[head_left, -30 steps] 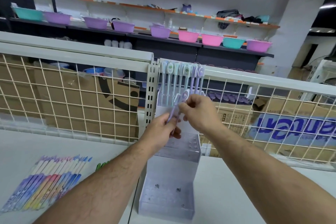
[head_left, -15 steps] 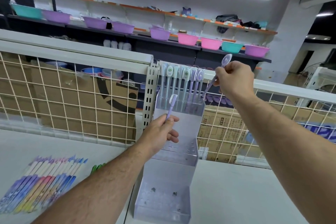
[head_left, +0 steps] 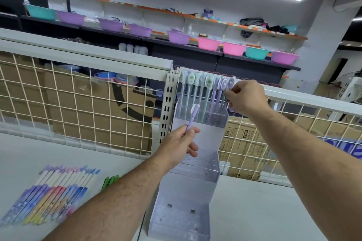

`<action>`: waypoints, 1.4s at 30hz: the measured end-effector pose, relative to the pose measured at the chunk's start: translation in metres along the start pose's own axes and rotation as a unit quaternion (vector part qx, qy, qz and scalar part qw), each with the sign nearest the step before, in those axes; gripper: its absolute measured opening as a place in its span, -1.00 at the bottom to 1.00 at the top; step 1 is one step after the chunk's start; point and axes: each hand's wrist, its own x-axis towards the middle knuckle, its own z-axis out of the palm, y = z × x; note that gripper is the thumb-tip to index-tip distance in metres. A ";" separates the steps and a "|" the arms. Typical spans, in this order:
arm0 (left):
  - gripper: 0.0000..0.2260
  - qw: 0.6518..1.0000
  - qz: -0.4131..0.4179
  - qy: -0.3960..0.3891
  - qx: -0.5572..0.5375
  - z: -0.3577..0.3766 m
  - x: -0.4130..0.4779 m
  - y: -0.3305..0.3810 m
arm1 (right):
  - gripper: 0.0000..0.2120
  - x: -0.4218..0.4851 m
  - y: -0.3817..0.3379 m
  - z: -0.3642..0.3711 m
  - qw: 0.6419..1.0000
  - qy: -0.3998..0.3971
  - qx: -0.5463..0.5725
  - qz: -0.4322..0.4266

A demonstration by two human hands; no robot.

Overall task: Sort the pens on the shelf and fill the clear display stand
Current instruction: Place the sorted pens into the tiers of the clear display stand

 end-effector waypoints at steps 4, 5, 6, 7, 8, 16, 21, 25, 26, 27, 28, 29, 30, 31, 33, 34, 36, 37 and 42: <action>-0.76 1.000 0.001 -0.002 0.000 0.000 -0.001 0.001 | -0.78 -0.002 0.006 0.007 1.000 -0.005 0.016 0.020; -0.76 1.000 0.001 -0.001 0.001 0.000 -0.001 0.001 | -0.77 -0.004 0.008 0.007 1.000 0.004 0.015 0.026; -0.76 1.000 0.000 -0.002 0.004 0.000 -0.001 0.002 | -0.76 -0.008 0.009 0.008 0.999 0.016 0.007 0.030; -0.77 1.000 0.000 -0.003 0.007 0.000 -0.001 0.002 | -0.75 -0.014 0.010 0.010 0.999 0.030 -0.001 0.031; -0.77 1.000 0.001 -0.004 0.009 0.000 -0.001 0.002 | -0.74 -0.022 0.011 0.012 0.999 0.040 0.001 0.029; -0.83 1.000 0.001 -0.016 -0.015 0.001 -0.001 0.003 | -0.78 -0.088 -0.006 0.049 0.982 -0.152 0.113 -0.028; -0.87 1.000 0.014 -0.027 -0.004 0.001 -0.002 0.002 | -0.77 -0.093 -0.009 0.060 0.979 -0.123 0.162 -0.005; -0.88 0.998 0.021 -0.035 0.050 0.001 -0.002 0.004 | -0.79 -0.086 -0.014 0.042 0.973 -0.113 0.201 0.010; -0.85 0.997 0.018 -0.033 0.068 0.002 -0.002 0.003 | -0.80 -0.081 -0.016 0.034 0.972 -0.105 0.209 0.014; -0.83 0.996 0.016 -0.029 0.079 0.003 -0.002 0.002 | -0.80 -0.076 -0.017 0.025 0.974 -0.092 0.207 0.016; -0.81 0.996 0.020 -0.026 0.086 0.004 -0.002 0.001 | -0.81 -0.071 -0.018 0.016 0.977 -0.076 0.200 0.015; -0.81 0.994 0.030 -0.024 0.101 0.005 -0.003 -0.001 | -0.81 -0.066 -0.019 0.007 0.980 -0.058 0.191 0.014; -0.81 0.990 0.046 -0.018 0.130 0.006 -0.004 -0.003 | -0.82 -0.060 -0.020 -0.001 0.982 -0.041 0.184 0.013; -0.81 0.983 0.063 -0.011 0.175 0.005 -0.004 -0.005 | -0.83 -0.055 -0.021 -0.009 0.983 -0.027 0.183 0.012; -0.81 0.957 0.081 -0.001 0.278 -0.003 -0.002 -0.010 | -0.84 -0.045 -0.022 -0.020 0.983 0.006 0.185 0.011; -0.79 0.948 0.077 -0.002 0.310 -0.007 -0.001 -0.012 | -0.84 -0.041 -0.023 -0.024 0.983 0.025 0.181 0.009; -0.79 0.948 0.053 -0.016 0.313 -0.014 0.000 -0.017 | -0.83 -0.034 -0.026 -0.026 0.986 0.053 0.160 0.003; -0.81 0.953 0.045 -0.024 0.299 -0.015 0.000 -0.019 | -0.82 -0.032 -0.028 -0.026 0.987 0.061 0.146 0.000; -0.87 0.958 0.060 -0.027 0.281 -0.012 -0.003 -0.032 | -0.79 -0.027 -0.030 -0.017 0.992 0.060 0.107 -0.012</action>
